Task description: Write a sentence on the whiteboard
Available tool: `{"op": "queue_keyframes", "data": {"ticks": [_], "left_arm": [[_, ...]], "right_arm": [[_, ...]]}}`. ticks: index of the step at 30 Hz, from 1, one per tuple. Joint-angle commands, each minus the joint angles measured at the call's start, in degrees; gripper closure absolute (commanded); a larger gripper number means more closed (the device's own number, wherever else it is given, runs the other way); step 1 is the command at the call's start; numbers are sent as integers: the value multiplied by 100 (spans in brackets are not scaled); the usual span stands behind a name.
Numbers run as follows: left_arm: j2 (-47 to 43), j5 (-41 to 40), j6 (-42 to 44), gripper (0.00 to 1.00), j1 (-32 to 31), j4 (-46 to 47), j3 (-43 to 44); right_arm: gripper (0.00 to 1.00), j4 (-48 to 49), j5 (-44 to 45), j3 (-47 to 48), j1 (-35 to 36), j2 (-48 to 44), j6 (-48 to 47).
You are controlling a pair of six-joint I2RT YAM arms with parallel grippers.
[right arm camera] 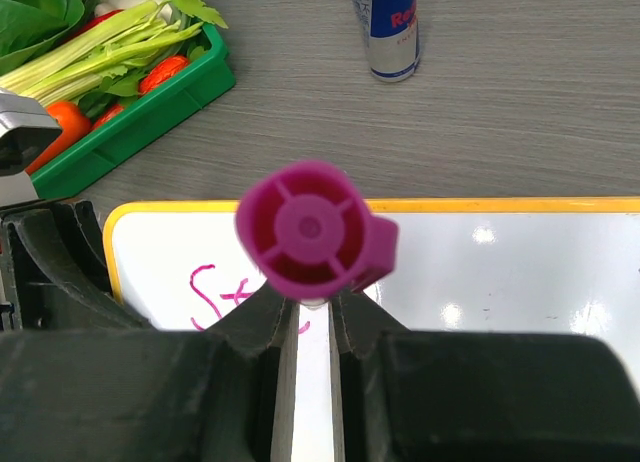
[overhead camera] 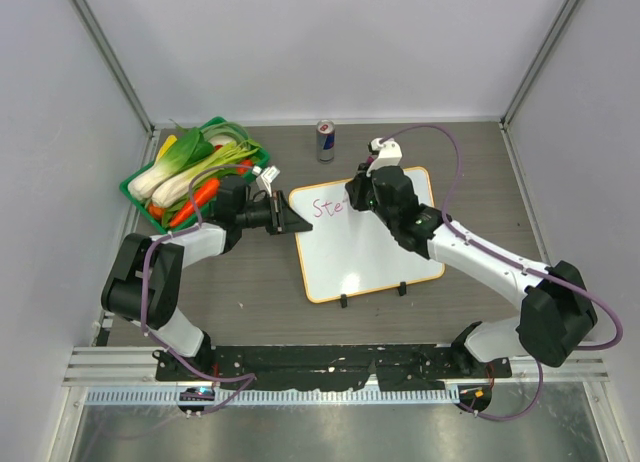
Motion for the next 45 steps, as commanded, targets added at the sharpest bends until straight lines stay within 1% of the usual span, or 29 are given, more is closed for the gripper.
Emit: {"op": "queue_keyframes", "data": {"ticks": [1, 17, 28, 34, 39, 45], "left_arm": [[164, -299, 493, 100, -226, -482, -40], [182, -290, 493, 100, -243, -447, -58], [190, -299, 493, 100, -252, -429, -75], [173, -299, 493, 100, -261, -447, -75], [146, -299, 501, 100, -252, -464, -84], [111, -308, 510, 100, -252, -482, -84]], "right_arm": [[99, 42, 58, -50, -13, -69, -43], [99, -160, -162, -621, -13, -447, 185], [99, -213, -416, -788, -5, -553, 186], [99, -186, -478, -455, -13, -605, 177], [99, 24, -286, -191, -13, -658, 160], [99, 218, -100, 116, -57, -360, 19]]}}
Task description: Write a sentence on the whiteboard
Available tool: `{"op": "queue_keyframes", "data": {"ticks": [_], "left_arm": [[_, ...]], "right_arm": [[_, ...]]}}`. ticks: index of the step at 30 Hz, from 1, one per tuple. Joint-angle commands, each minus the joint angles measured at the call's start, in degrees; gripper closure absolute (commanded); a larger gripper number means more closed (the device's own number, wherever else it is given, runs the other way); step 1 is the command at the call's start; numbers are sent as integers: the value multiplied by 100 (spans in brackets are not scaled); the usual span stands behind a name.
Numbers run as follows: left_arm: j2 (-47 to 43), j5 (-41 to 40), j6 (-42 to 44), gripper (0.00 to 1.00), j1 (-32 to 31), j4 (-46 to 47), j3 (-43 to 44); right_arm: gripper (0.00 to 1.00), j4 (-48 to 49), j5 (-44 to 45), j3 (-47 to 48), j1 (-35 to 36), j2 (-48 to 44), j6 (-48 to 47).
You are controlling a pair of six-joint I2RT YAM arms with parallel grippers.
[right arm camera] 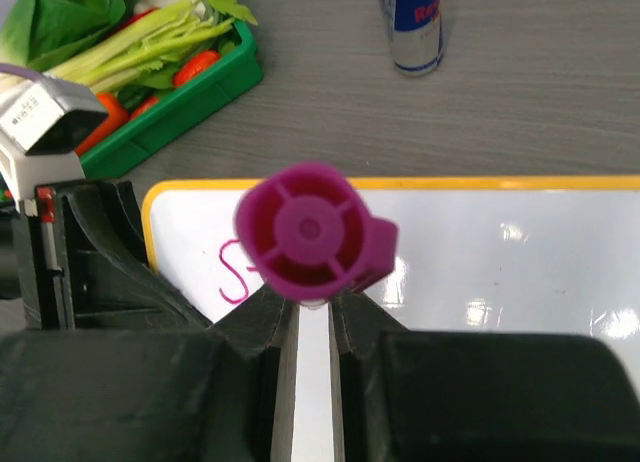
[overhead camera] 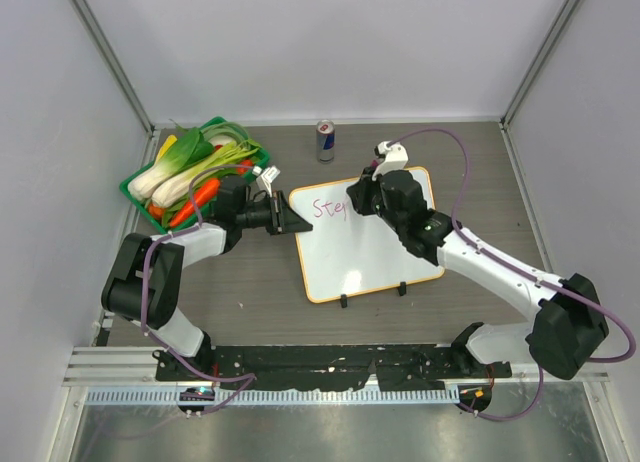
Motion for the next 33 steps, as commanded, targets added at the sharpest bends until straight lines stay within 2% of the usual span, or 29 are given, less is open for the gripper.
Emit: {"op": "queue_keyframes", "data": {"ticks": [1, 8, 33], "left_arm": [[109, -314, 504, 100, -256, -484, -75], [171, -305, 512, 100, -256, -484, -40], [171, -332, 547, 100, -248, -537, -66]], "right_arm": [[99, 364, 254, 497, -55, 147, -134], [99, 364, 245, 471, -125, 534, -2], [99, 145, 632, 128, -275, 297, -82]]}}
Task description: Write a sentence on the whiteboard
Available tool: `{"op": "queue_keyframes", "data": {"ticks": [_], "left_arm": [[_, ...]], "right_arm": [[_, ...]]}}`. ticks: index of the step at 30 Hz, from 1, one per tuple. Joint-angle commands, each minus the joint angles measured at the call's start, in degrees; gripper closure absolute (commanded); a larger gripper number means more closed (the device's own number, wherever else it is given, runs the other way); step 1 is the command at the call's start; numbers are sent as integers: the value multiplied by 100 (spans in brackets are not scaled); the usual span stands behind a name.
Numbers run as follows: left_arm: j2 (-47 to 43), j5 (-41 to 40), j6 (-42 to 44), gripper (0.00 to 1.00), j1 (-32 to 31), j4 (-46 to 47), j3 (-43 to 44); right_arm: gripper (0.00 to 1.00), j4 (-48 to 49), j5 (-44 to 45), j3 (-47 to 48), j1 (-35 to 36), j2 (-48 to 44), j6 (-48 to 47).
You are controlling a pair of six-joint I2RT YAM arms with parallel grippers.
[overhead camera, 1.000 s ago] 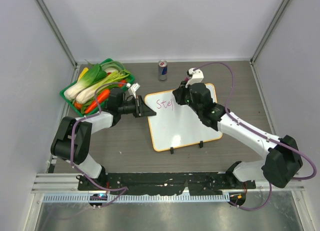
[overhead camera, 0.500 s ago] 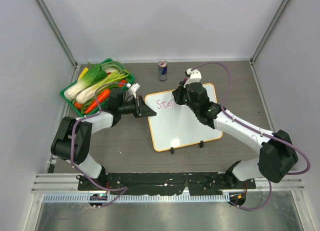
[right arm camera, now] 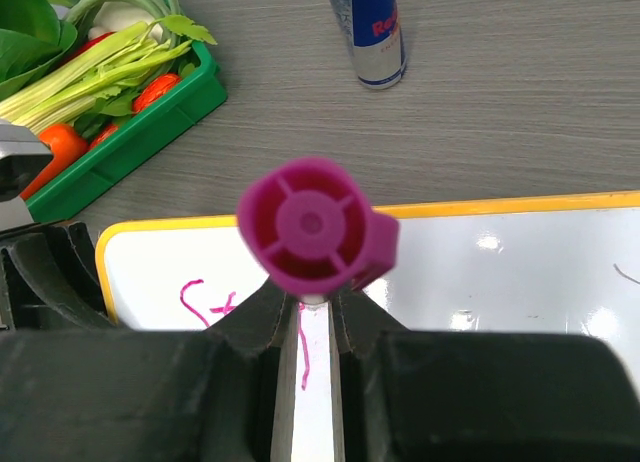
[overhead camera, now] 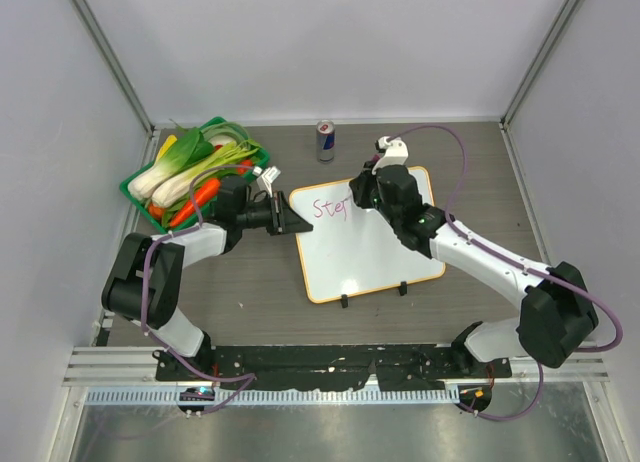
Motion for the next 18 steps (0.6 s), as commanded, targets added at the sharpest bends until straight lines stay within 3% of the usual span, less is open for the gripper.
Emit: {"op": "queue_keyframes", "data": {"ticks": [1, 18], "left_arm": [[162, -303, 548, 100, -230, -521, -66], [162, -303, 548, 100, -239, -530, -66]], "right_arm": [[98, -144, 350, -106, -98, -170, -118], [99, -276, -45, -519, -98, -338, 30]]}}
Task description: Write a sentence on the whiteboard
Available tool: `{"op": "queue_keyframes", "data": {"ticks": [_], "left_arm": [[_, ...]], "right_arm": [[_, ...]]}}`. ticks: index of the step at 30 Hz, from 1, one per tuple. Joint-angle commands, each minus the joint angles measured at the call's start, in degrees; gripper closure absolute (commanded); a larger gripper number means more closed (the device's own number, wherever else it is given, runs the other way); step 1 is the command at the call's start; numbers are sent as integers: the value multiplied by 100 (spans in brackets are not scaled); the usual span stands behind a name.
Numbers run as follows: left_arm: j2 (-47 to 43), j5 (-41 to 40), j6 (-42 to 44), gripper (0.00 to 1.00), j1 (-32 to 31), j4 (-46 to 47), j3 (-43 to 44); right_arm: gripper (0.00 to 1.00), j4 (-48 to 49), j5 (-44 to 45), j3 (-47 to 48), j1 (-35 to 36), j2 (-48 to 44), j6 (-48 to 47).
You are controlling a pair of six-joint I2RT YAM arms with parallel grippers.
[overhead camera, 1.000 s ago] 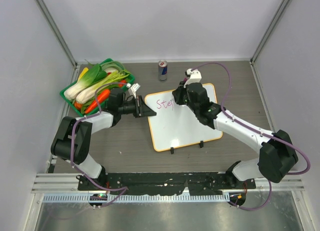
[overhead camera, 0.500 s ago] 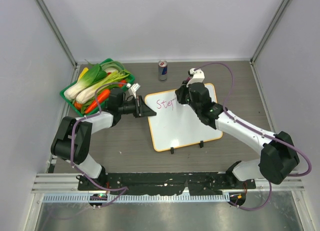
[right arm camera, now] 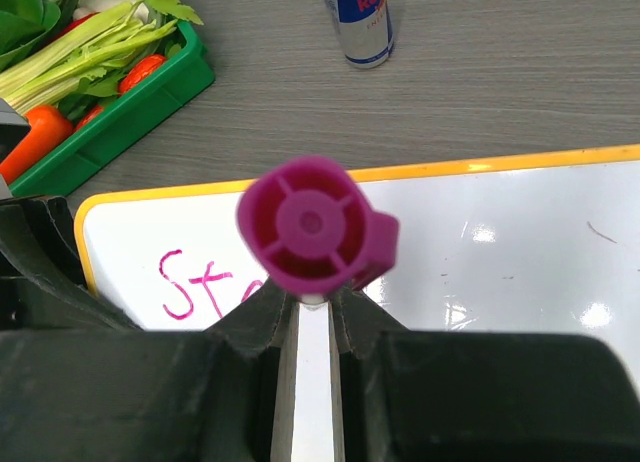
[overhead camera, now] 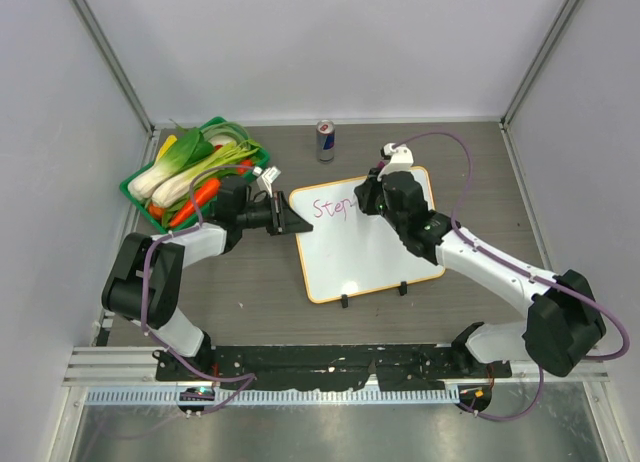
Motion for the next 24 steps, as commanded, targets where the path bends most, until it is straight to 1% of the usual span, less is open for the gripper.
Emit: {"op": "queue_keyframes", "data": {"ticks": [1, 7, 17, 24], "left_arm": [[151, -299, 548, 100, -248, -519, -66], [125, -299, 539, 100, -248, -519, -75], [133, -299, 556, 100, -256, -519, -84], [116, -308, 556, 100, -248, -545, -93]], "right_arm": [[99, -184, -74, -156, -37, -45, 79], [99, 53, -224, -103, -45, 52, 281], [98, 177, -391, 116, -36, 219, 422], [98, 247, -302, 46, -124, -299, 510]]}}
